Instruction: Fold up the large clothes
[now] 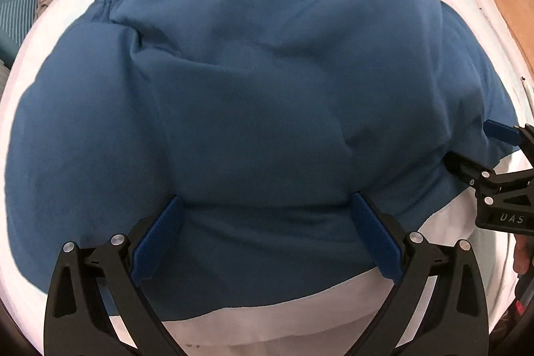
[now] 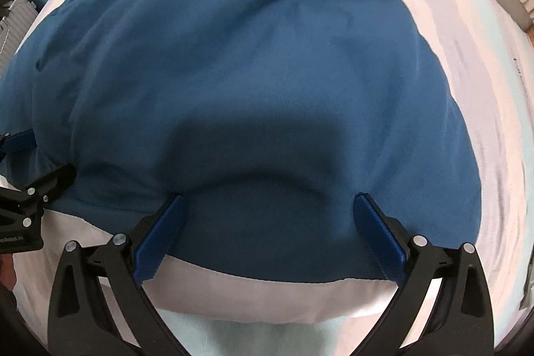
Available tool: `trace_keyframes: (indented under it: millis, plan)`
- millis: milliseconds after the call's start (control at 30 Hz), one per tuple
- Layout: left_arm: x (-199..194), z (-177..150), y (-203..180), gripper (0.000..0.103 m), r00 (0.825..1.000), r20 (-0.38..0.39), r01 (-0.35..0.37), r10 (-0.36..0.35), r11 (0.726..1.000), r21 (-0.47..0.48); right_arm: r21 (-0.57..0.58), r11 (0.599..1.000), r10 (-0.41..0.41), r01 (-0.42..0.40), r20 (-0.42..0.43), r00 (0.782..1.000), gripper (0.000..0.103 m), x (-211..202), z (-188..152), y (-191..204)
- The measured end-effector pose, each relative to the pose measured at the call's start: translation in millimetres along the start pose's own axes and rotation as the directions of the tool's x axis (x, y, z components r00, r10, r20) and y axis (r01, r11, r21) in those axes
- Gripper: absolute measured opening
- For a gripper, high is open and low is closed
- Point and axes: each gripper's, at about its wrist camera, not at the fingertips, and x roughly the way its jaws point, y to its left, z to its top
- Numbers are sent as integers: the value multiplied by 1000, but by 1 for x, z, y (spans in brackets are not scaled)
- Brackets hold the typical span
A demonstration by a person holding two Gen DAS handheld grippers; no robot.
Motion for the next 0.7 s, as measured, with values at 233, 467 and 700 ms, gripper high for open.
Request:
trace_keyframes:
  millis: [233, 467, 700]
  plan:
    - [2, 10, -9, 98, 1000, -19, -10, 10, 1000, -6, 11, 999, 47, -47, -10, 999, 96, -13, 6, -10]
    - [-22, 48, -31, 97, 1000, 29, -4, 2, 999, 49, 70, 985, 150, -155, 77, 986, 96, -59, 27, -104]
    - [6, 96, -46, 97, 999, -31, -7, 7, 1000, 16, 149, 938, 321, -313, -35, 946, 96, -19, 48, -187]
